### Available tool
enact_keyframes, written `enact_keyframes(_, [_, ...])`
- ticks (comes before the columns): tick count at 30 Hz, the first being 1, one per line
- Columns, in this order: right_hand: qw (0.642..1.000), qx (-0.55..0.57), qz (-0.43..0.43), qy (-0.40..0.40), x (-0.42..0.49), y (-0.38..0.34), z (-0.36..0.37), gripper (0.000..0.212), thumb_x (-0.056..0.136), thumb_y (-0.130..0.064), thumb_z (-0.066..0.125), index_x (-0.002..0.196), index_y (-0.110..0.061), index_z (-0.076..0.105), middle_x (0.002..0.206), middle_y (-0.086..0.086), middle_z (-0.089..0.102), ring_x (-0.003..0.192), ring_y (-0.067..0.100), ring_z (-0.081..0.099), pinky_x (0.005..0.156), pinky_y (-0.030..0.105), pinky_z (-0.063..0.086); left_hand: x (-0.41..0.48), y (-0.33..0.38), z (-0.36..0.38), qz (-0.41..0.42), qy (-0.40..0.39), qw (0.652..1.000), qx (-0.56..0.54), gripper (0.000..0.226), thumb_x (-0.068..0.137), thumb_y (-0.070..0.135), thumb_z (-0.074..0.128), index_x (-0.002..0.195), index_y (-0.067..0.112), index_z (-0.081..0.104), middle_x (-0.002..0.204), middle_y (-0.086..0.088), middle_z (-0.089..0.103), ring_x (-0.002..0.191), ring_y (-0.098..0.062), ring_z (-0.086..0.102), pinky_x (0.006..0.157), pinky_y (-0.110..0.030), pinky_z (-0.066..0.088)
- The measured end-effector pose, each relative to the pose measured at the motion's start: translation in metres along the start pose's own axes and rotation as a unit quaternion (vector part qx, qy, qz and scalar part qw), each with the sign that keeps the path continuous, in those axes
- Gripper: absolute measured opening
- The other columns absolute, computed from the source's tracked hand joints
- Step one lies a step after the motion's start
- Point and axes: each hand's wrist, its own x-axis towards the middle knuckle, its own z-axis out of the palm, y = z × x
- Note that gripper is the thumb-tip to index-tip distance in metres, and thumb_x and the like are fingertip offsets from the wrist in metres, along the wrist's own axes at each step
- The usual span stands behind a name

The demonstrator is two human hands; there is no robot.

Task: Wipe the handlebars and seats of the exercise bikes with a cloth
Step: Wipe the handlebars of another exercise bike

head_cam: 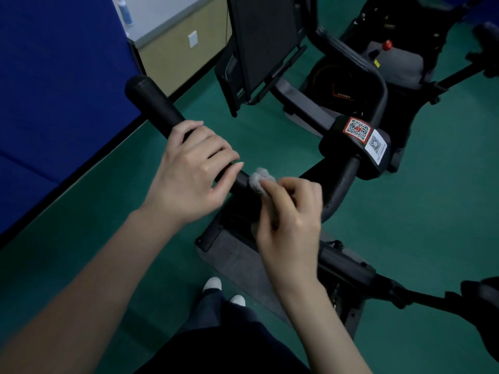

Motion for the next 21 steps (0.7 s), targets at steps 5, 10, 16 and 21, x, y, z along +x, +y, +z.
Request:
enact_keyframes(5, [0.997,-0.009,0.057,0.051,-0.006,0.031,-0.021,0.015,0.087,-0.002,0.065,0.100,-0.001,0.072,0.091,0.012,0.057,0.087,0.020,0.045,0.074,0.041,0.045,-0.002,0.003,0.002,-0.010,-0.026,1.000,-0.004,0.028,0.095,0.025,0.051,0.085,0.010,0.072,0.084,-0.001,0.070,0.084,-0.023,0.064,0.101,-0.036,0.031])
enact_keyframes(10, [0.996,-0.011,0.077,-0.039,0.017,0.010,-0.012,0.011,0.088,-0.007,0.063,0.093,-0.007,0.072,0.085,0.009,0.062,0.083,0.029,0.055,0.076,0.037,0.044,-0.001,0.003,0.001,-0.015,-0.031,0.999,-0.001,0.031,0.096,0.026,0.049,0.085,0.009,0.072,0.082,-0.001,0.070,0.082,-0.024,0.063,0.097,-0.035,0.031])
enact_keyframes(16, [0.938,0.020,0.177,-0.298,0.078,0.003,-0.004,0.019,0.088,-0.016,0.052,0.093,-0.020,0.071,0.089,0.005,0.070,0.088,0.023,0.062,0.066,0.023,0.038,0.000,0.002,0.001,-0.004,-0.028,1.000,0.004,0.032,0.097,0.027,0.046,0.083,0.012,0.070,0.080,0.000,0.069,0.082,-0.023,0.063,0.095,-0.035,0.031])
enact_keyframes(21, [0.958,-0.039,0.152,-0.240,0.059,0.008,-0.018,0.016,0.088,-0.011,0.056,0.089,-0.013,0.071,0.087,0.009,0.071,0.088,0.028,0.061,0.067,0.025,0.035,0.001,0.000,-0.001,0.003,-0.031,1.000,0.001,0.032,0.097,0.027,0.047,0.083,0.013,0.072,0.080,0.000,0.070,0.081,-0.023,0.063,0.092,-0.035,0.032])
